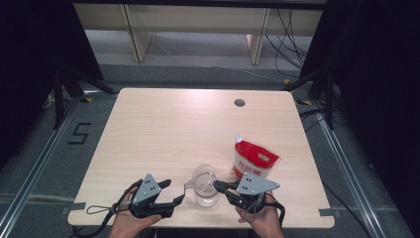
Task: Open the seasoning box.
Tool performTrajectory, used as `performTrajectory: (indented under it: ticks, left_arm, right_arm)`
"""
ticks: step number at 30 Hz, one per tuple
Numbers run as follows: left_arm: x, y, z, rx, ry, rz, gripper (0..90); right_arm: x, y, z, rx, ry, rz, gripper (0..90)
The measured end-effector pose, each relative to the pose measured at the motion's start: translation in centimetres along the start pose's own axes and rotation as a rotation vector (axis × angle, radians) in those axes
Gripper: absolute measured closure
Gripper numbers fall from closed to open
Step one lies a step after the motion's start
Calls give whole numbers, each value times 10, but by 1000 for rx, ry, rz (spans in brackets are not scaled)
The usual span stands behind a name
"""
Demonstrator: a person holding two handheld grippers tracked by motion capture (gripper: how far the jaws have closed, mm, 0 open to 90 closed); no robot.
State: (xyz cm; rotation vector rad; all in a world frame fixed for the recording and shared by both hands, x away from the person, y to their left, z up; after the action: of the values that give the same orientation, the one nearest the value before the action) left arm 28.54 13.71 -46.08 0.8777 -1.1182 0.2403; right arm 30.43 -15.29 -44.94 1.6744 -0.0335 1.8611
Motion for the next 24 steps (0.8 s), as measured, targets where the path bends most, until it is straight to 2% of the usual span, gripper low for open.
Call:
performTrajectory:
  ticks: [2, 3, 5, 6, 7, 8, 9, 12, 14, 15, 17, 18, 19, 20, 21, 22, 23, 24]
  left_arm:
    - [-4, 0, 2, -8, 34, -1, 331]
    - [-4, 1, 1, -11, 3, -3, 323]
    - [-7, 2, 3, -19, 21, 1, 311]
    - [-7, 3, 3, -14, 2, -2, 304]
    - [-7, 3, 3, -14, 2, -2, 295]
    - [-9, 4, 4, -12, 8, -4, 284]
    - [-10, 4, 3, -9, 4, -6, 279]
    - [-14, 4, 0, 1, 37, -13, 260]
    - [-17, 5, -3, 14, 43, -22, 233]
    - [-18, 5, -5, 17, 41, -18, 231]
    - [-20, 6, -7, 17, 33, -15, 206]
    - [-21, 7, -8, 28, 42, -24, 198]
    - [-23, 7, -8, 36, 61, -19, 192]
    - [-24, 7, -9, 43, 55, -29, 182]
    - [-25, 7, -12, 36, 37, -29, 173]
    - [-27, 7, -11, 48, 55, -43, 168]
    - [-27, 7, -11, 48, 55, -43, 162]
    - [-30, 7, -12, 32, 58, -53, 154]
  right_arm:
    - [1, 0, 0, -4, -6, 2, 873]
    - [2, -1, -1, -9, 3, 15, 874]
    - [3, 0, -1, 2, 9, 5, 873]
    - [4, -1, -2, -7, 3, 15, 874]
    - [4, -1, -1, -9, 13, 18, 873]
    - [5, -1, -2, -7, -5, 12, 874]
    - [6, -1, -2, 4, 7, 8, 873]
    - [7, -2, -2, -10, 20, 24, 873]
    - [8, -2, -3, 9, 6, 16, 873]
    - [8, -3, -3, -6, 9, 27, 874]
    - [9, -3, -3, -2, 5, 26, 873]
    - [9, -4, -3, 0, 21, 30, 873]
    - [9, -3, -4, 6, 0, 22, 873]
    - [10, -3, -4, 9, 11, 20, 873]
    - [10, -3, -4, 14, 10, 18, 873]
    - [11, -4, -5, 21, 8, 20, 873]
    - [12, -5, -5, 23, 14, 25, 873]
    - [12, -5, -5, 23, 13, 21, 873]
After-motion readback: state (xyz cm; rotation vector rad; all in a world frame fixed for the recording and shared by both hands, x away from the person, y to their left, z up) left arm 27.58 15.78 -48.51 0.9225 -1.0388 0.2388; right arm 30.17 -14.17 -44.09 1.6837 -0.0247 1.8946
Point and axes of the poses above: each handheld gripper's, and its own axes: y roughly backward along the jaws, x roughly out of its top, z roughly to its right, the point moved 1 cm from there along -y, roughly forward along the jaws, and after that the axes turned 8 degrees about y, right-handed, at the moved point
